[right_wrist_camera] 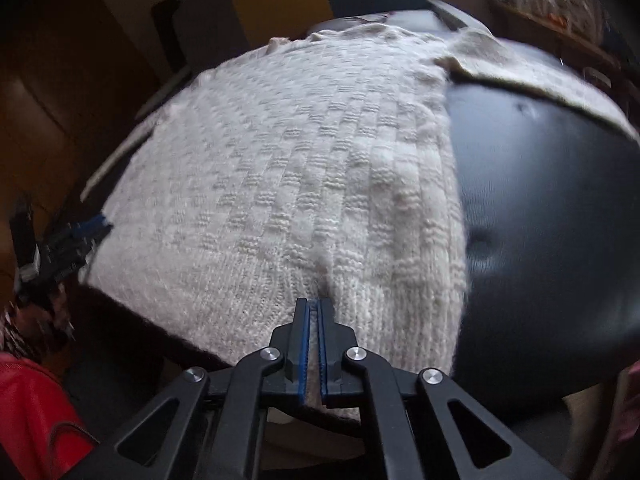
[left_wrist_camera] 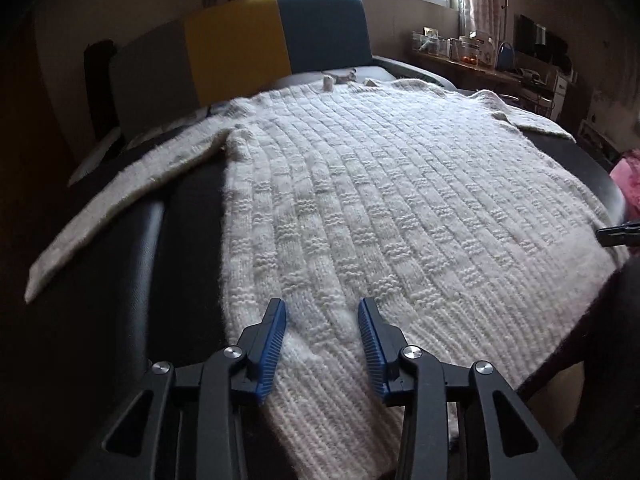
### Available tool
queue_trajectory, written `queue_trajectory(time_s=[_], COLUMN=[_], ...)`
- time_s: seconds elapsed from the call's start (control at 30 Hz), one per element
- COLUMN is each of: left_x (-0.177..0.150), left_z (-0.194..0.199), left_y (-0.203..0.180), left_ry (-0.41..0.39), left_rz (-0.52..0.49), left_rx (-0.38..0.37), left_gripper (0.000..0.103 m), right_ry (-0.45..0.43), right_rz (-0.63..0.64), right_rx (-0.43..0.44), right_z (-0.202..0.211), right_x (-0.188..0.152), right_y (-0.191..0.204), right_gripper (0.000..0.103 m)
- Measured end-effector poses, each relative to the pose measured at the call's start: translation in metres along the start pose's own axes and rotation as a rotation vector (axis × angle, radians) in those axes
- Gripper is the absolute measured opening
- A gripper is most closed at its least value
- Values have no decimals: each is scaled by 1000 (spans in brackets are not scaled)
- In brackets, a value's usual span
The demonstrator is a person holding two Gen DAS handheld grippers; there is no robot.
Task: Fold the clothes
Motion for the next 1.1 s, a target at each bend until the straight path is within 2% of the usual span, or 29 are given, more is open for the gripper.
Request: queue_trajectory(time_s=[0.07, 0.1, 0.17, 0.27, 0.43, 0.53, 0.6, 0.77, 0.93, 1.03, 1.1], left_x=[9, 18, 41, 97, 197, 241, 266, 295, 307, 304, 301], left_z=[2, 6, 14, 5, -67, -123, -158, -206, -238, -242, -241], left_y=[-1, 0, 5, 18, 39, 50, 58, 71, 96, 113, 124], left_ry=[21, 0, -66, -148, -154, -109, -78, -55, -36, -45, -60], left_rz=[10, 8, 7, 8, 2, 21, 23, -27, 38, 120, 182], left_rx=[-41, -43, 1, 47, 107, 129, 130, 187, 168, 151, 132], left_gripper=[36, 36, 36, 37, 37, 50, 52, 56, 56, 69, 72], right_ry=[36, 46, 1, -88, -229, -262, -260, -230, -211, -196, -184], right_rz=[-2, -5, -21, -32, 59, 63, 52, 80, 119, 138, 153], right_rx=[17, 22, 35, 41, -46, -48, -43, -85, -20, -10, -24], right_z=[0, 1, 9, 22, 2, -30, -54, -118, -165, -184, -195], right_x=[6, 11, 30, 64, 169, 233, 272, 340, 372, 382, 388], right_y=[-2, -3, -10, -19, -19, -15, -17, -8, 14, 28, 34], right_gripper=[2, 3, 5, 5, 5, 5, 5, 5, 5, 5, 5])
Point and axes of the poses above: each gripper's, at about its wrist camera, not at the fingertips, and z roughly against the way its jaws point, y to its left, x to its top, the point moved 1 cm from there along -z, roughly the way its jaws point, and after that the axes turned 11 degrees about -x, right-handed, at the moved point
